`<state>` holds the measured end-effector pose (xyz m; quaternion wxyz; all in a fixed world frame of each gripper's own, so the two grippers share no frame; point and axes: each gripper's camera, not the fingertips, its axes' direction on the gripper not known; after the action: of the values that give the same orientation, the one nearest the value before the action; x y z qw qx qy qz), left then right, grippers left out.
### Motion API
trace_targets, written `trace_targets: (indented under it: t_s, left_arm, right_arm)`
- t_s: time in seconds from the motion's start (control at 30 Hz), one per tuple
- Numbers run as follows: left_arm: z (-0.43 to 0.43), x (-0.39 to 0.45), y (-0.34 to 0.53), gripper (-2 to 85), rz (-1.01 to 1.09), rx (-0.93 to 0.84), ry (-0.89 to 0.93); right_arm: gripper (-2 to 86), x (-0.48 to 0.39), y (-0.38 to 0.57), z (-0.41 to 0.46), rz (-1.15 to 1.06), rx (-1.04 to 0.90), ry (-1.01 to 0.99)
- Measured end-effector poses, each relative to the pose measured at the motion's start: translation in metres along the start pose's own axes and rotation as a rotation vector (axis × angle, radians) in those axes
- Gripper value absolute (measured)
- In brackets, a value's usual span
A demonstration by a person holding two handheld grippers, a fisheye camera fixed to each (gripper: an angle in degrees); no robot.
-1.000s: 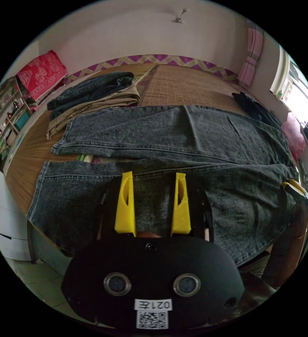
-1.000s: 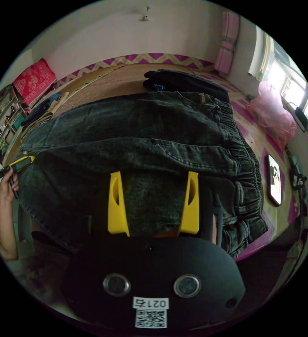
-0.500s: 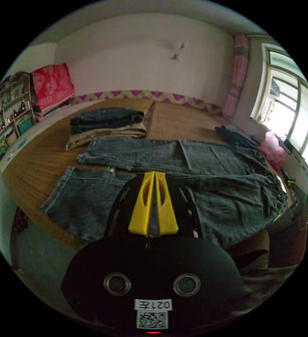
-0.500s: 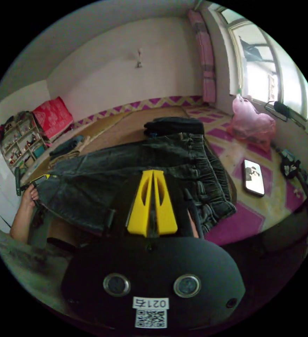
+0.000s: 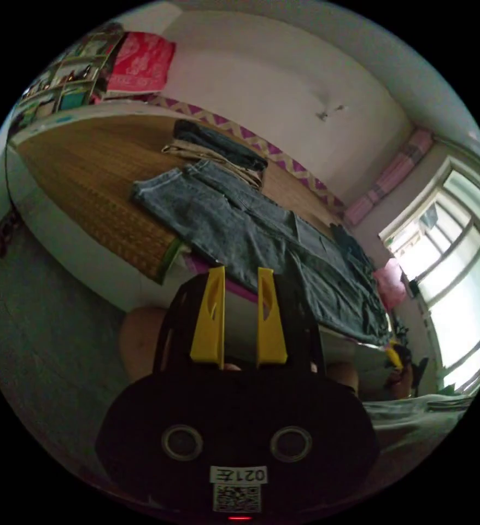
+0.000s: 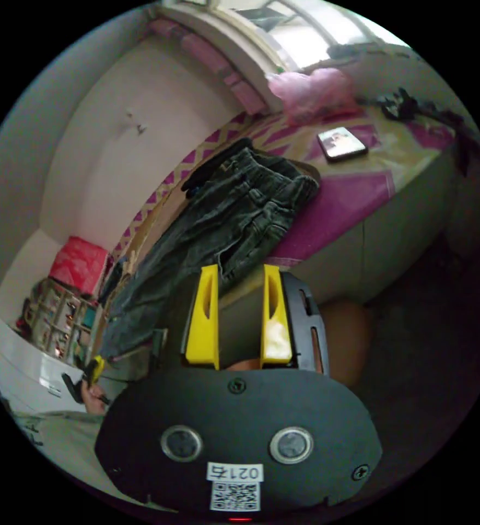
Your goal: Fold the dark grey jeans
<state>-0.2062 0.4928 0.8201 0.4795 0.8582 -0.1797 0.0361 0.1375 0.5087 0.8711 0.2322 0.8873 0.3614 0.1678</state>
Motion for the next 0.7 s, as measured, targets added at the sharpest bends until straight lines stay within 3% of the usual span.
trace_targets:
  t_s: [0.17,0.33,0.7]
  left_arm:
    - [-0.043,-0.044,-0.055,8.5,-0.196,0.042,0.107]
    - [-0.068,-0.085,-0.101,8.5,-0.375,0.06,0.216]
    - [-0.116,-0.106,-0.188,7.9,-0.439,0.087,0.188]
  right_arm:
    - [11.9,0.057,-0.024,0.007,0.214,0.028,-0.123]
    - [11.4,0.082,-0.04,0.005,0.247,0.069,-0.107]
    - [11.8,0.108,-0.068,0.015,0.256,0.022,-0.157]
